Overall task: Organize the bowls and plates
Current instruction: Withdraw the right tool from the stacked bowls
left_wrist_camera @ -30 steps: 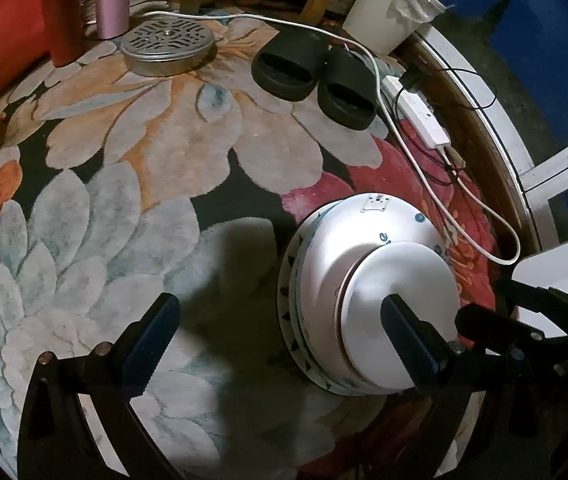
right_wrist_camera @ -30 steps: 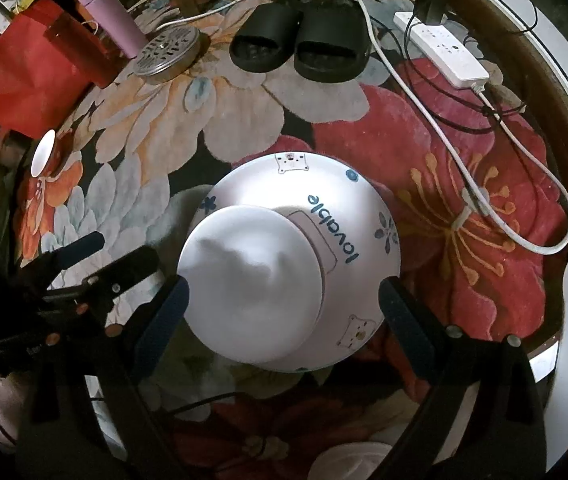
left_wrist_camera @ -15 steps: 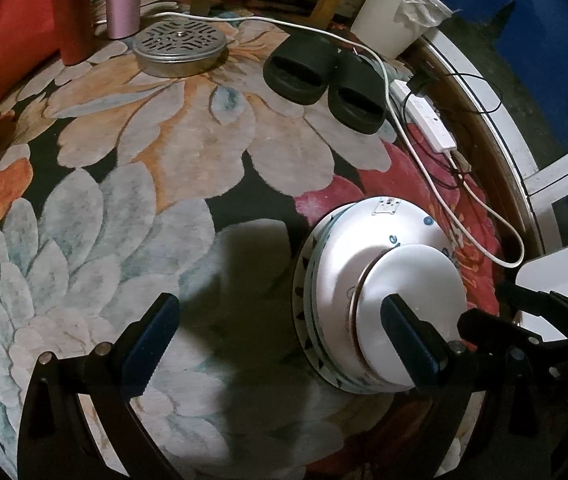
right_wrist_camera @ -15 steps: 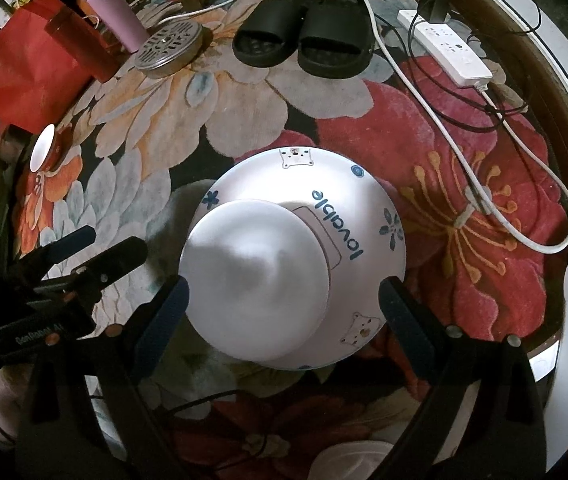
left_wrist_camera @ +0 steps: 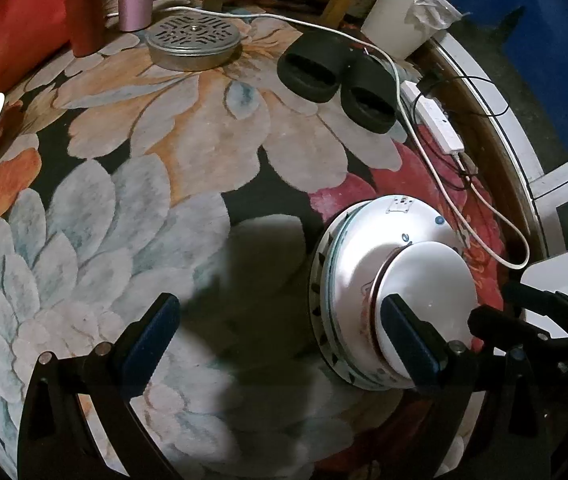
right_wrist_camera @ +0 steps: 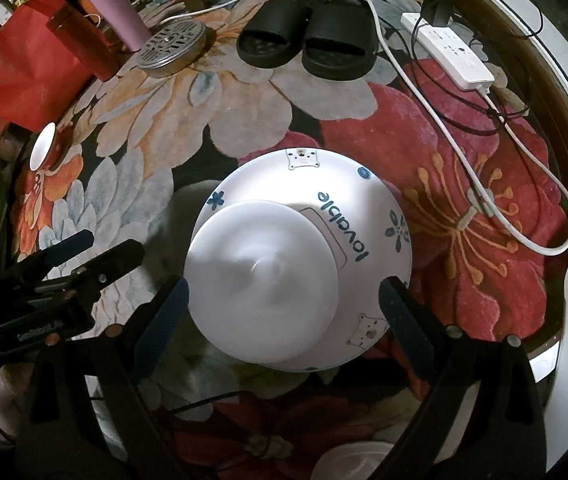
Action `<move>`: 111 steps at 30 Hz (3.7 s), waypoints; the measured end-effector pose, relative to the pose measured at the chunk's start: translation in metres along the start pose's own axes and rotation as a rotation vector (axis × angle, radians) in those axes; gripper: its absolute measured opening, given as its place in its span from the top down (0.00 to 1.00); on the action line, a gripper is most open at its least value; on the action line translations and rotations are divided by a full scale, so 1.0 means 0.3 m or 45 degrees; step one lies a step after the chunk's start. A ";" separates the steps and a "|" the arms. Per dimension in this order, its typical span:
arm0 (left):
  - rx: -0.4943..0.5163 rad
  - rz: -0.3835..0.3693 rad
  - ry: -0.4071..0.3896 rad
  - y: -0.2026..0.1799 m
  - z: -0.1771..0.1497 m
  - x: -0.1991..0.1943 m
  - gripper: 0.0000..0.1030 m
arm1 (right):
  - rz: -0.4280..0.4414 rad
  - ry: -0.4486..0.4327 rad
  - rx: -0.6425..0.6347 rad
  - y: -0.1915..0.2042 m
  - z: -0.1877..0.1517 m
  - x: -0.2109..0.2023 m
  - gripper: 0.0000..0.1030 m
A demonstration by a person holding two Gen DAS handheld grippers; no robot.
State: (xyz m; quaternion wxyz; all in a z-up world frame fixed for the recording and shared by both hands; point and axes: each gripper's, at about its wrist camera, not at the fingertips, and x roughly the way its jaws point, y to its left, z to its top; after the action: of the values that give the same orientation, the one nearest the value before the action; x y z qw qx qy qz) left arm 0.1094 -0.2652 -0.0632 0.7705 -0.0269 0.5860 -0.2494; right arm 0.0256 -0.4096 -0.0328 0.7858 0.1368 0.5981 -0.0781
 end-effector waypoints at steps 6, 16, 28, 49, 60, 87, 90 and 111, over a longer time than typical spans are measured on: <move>-0.005 0.004 -0.005 0.011 0.001 -0.005 0.02 | -0.001 0.002 -0.001 0.003 -0.001 0.000 0.06; -0.013 0.011 -0.005 0.031 -0.004 -0.006 0.02 | -0.006 0.003 -0.012 0.027 0.001 0.006 0.06; -0.028 0.023 -0.015 0.061 -0.003 -0.018 0.02 | -0.009 -0.001 -0.016 0.033 -0.001 0.008 0.06; -0.072 0.047 -0.020 0.129 -0.014 -0.036 0.02 | -0.018 -0.004 -0.052 0.082 -0.005 0.022 0.06; -0.087 0.062 -0.031 0.163 -0.021 -0.057 0.02 | -0.022 -0.003 -0.070 0.108 -0.009 0.029 0.06; -0.172 0.118 -0.051 0.341 -0.068 -0.127 0.02 | -0.012 -0.023 -0.155 0.246 -0.012 0.050 0.06; -0.183 0.123 -0.053 0.361 -0.071 -0.134 0.02 | -0.010 -0.024 -0.162 0.263 -0.014 0.053 0.06; -0.255 0.145 -0.066 0.479 -0.096 -0.152 0.02 | -0.001 -0.011 -0.220 0.350 -0.024 0.083 0.06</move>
State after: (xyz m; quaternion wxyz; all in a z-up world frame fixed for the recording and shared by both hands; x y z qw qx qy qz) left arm 0.1250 -0.1133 -0.0796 0.7918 -0.0768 0.5885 -0.1445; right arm 0.0559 -0.3066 -0.0456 0.7973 0.0678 0.5992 -0.0272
